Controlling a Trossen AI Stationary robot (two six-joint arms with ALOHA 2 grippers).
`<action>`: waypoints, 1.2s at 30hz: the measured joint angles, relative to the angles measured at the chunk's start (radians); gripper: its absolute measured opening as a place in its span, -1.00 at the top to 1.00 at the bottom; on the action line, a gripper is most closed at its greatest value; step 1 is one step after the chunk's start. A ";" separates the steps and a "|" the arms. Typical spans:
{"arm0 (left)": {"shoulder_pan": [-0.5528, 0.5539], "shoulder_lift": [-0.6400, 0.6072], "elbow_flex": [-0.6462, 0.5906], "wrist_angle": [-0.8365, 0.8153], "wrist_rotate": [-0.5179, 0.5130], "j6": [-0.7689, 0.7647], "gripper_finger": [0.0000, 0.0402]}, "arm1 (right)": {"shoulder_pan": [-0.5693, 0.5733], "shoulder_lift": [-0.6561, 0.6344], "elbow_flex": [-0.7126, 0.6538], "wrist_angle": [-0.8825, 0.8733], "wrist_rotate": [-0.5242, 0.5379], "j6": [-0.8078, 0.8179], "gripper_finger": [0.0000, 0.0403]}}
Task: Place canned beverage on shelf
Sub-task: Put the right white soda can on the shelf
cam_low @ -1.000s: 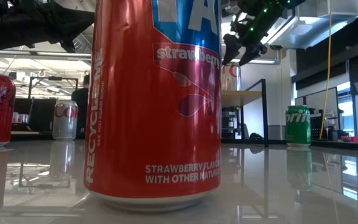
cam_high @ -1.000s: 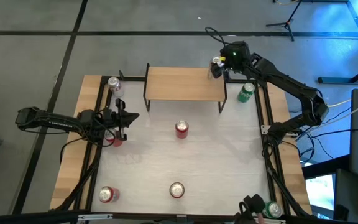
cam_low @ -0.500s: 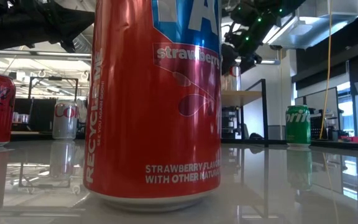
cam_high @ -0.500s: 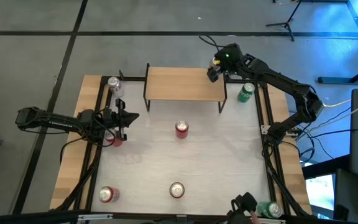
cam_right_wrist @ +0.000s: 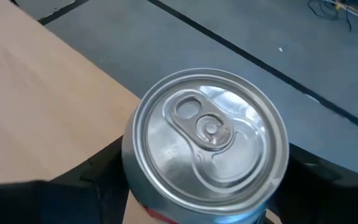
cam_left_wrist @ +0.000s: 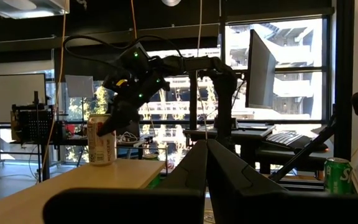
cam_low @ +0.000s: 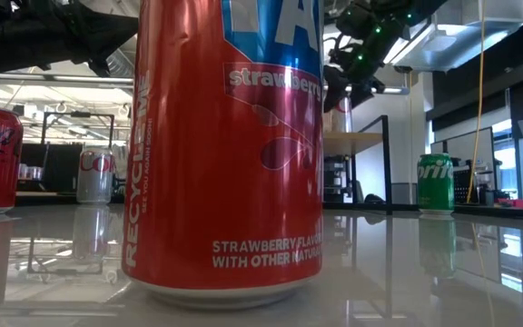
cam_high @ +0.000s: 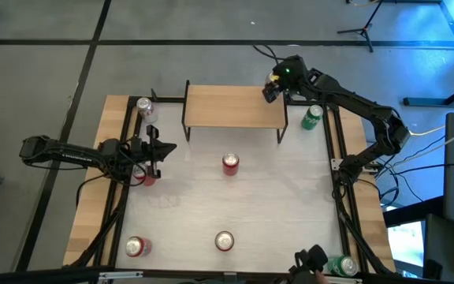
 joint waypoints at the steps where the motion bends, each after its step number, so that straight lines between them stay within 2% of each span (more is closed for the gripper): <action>1: 0.000 0.000 0.000 0.000 0.000 0.000 0.99 | 0.000 0.000 0.000 0.000 0.002 0.019 -0.46; 5: 0.000 0.000 0.000 0.001 0.000 0.000 0.99 | 0.000 -0.001 0.000 -0.007 0.022 0.128 -0.53; 10: 0.000 0.000 0.000 0.011 -0.006 0.000 0.99 | 0.000 -0.002 0.000 -0.009 0.058 0.271 -0.46; 17: 0.000 0.000 0.000 0.015 -0.007 0.000 0.99 | 0.002 -0.004 0.006 -0.068 0.151 0.357 -0.48; 24: 0.000 0.000 0.000 0.037 -0.007 0.000 0.99 | 0.036 -0.002 0.004 -0.053 0.190 0.354 -0.49; 36: 0.000 0.000 0.000 0.038 -0.006 0.000 0.99 | 0.041 -0.002 0.004 -0.029 0.189 0.316 -0.80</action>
